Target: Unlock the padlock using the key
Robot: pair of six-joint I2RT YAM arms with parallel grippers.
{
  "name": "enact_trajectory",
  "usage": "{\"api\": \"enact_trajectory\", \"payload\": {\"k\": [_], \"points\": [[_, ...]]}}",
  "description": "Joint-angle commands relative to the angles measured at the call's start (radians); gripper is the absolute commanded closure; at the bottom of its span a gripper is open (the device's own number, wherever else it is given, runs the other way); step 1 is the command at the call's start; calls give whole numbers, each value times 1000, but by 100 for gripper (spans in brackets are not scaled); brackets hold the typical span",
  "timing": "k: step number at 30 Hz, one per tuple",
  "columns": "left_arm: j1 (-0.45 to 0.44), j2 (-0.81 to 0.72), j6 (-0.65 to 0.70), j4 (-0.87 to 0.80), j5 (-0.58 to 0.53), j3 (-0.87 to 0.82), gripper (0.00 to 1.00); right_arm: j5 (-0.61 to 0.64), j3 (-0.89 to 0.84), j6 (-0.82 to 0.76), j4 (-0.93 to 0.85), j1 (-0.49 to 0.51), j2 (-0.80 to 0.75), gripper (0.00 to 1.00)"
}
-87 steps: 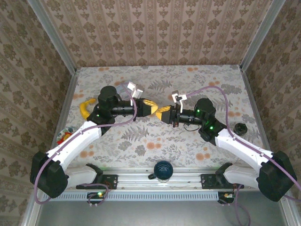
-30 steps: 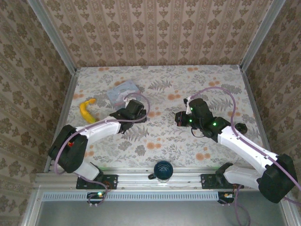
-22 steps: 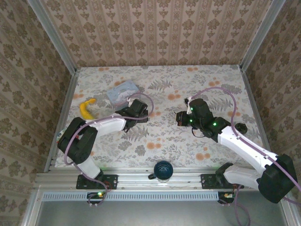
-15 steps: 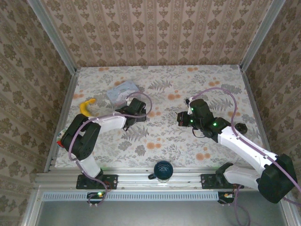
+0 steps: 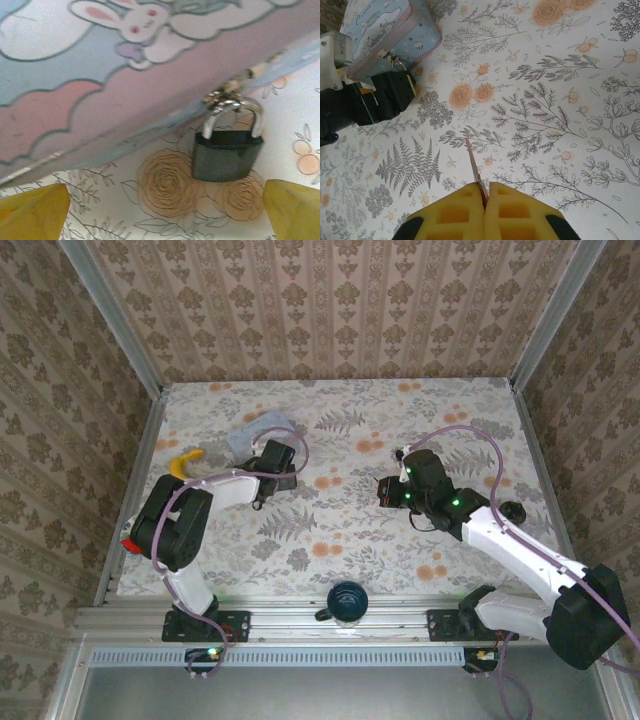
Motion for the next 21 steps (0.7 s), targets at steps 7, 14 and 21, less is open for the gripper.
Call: {"api": "enact_trajectory", "payload": {"k": [7, 14, 21], "points": [[-8, -17, 33, -29, 24, 16, 0, 21, 36, 21, 7, -13, 48, 100], [-51, 36, -15, -45, 27, 71, 0, 15, 37, 24, 9, -23, 48, 100], [-44, 96, -20, -32, 29, 138, 7, 9, 16, 28, 20, -31, 29, 100]]}}
